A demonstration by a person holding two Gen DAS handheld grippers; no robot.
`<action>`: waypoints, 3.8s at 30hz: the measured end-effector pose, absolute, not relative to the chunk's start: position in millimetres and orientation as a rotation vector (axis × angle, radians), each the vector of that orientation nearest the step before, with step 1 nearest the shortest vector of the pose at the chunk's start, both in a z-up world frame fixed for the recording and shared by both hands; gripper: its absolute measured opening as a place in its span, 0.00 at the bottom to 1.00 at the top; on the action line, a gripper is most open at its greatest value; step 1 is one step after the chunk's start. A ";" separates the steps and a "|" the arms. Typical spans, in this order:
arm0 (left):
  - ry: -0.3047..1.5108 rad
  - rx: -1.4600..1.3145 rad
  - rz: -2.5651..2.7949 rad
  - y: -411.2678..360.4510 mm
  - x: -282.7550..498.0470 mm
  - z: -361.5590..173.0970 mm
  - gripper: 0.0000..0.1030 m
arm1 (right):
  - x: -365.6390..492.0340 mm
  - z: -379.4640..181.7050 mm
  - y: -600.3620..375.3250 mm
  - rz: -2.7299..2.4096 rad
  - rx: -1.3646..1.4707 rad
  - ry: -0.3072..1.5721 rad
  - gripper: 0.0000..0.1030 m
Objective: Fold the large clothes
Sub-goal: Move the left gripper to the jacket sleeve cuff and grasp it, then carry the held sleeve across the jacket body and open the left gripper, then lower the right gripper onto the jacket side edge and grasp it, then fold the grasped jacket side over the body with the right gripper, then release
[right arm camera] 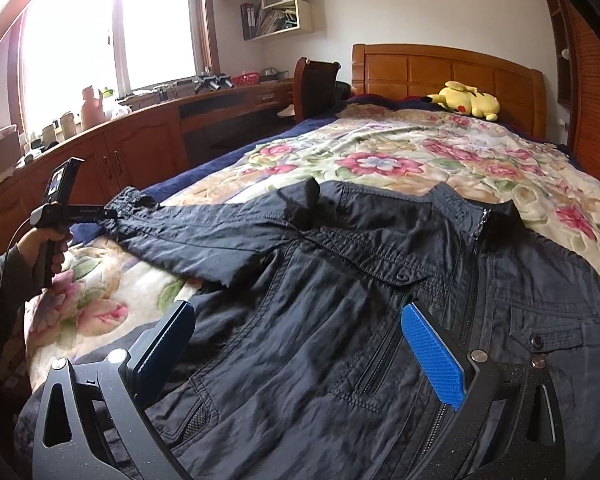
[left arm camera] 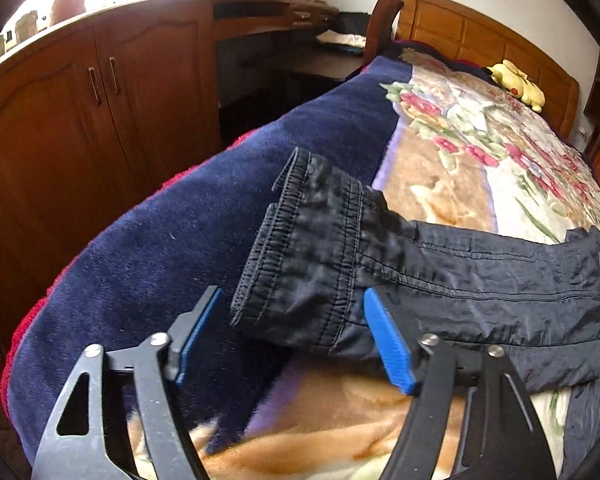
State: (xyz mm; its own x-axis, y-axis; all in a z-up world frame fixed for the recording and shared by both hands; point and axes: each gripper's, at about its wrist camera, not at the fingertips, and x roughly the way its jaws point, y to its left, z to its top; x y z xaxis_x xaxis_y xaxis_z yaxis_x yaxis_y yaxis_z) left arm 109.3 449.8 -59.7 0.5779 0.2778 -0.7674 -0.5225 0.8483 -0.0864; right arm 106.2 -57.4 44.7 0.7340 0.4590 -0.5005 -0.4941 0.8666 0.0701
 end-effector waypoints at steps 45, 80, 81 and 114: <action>0.588 -0.017 -0.257 47.6 150.7 97.1 0.10 | 82.8 77.2 -161.1 0.341 -0.038 0.468 1.00; 0.511 -0.054 0.003 103.2 86.1 26.3 0.78 | 155.2 11.6 -108.0 0.526 -0.066 0.684 0.77; 0.515 -0.049 0.003 104.0 87.3 24.0 0.78 | 156.9 8.9 -104.1 0.530 -0.081 0.698 0.76; 0.523 -0.085 -0.094 111.0 74.3 7.5 0.78 | 90.8 47.1 -155.9 0.289 -0.154 0.585 0.03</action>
